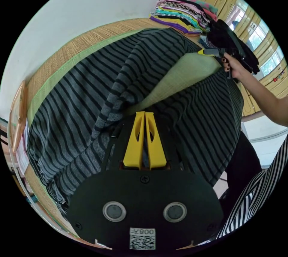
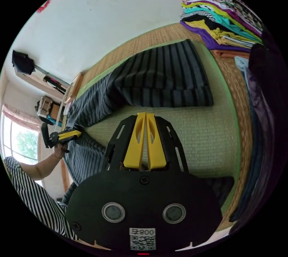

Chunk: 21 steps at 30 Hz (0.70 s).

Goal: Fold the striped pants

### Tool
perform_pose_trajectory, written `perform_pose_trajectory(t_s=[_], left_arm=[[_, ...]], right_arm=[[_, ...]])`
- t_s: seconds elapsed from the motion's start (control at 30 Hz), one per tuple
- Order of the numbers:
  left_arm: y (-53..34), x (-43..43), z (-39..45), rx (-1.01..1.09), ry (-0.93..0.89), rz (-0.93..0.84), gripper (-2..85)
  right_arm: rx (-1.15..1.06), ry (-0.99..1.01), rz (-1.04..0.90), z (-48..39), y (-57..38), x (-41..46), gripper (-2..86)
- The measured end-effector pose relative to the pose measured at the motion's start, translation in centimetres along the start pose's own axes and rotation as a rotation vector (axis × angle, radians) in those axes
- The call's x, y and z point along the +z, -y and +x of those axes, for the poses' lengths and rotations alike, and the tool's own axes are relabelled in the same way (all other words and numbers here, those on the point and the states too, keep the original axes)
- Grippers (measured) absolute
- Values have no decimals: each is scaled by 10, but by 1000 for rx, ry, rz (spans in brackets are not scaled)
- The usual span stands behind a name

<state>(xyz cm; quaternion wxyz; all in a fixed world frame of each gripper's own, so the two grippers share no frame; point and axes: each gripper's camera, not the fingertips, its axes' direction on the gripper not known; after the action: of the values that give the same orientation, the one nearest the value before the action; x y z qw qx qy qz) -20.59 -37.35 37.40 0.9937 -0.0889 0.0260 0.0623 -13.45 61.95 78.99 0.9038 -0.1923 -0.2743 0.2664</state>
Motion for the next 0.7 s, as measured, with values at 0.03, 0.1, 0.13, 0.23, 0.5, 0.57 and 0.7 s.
perform_pose_trajectory(t_s=[0.03, 0.1, 0.13, 0.23, 0.5, 0.57, 0.7], left_arm=[[3, -4, -2, -2, -3, 19, 12], [11, -9, -6, -13, 32, 51, 24], [17, -11, -11, -22, 47, 76, 42], [34, -4, -29, -61, 7, 63, 71], [45, 24, -48, -74, 17, -46, 32], [41, 18, -51, -91, 14, -8, 24], [29, -9, -59, -156, -43, 150, 17]], right_arm=[[2, -21, 7, 3, 0, 0, 15], [36, -109, 31, 18, 11, -1, 48], [42, -121, 36, 22, 15, -2, 63], [33, -193, 37, 35, 41, 1, 85], [49, -454, -144, 68, 93, 52, 25], [15, -462, -173, 70, 99, 56, 11], [7, -417, -96, 84, 106, 26, 1]])
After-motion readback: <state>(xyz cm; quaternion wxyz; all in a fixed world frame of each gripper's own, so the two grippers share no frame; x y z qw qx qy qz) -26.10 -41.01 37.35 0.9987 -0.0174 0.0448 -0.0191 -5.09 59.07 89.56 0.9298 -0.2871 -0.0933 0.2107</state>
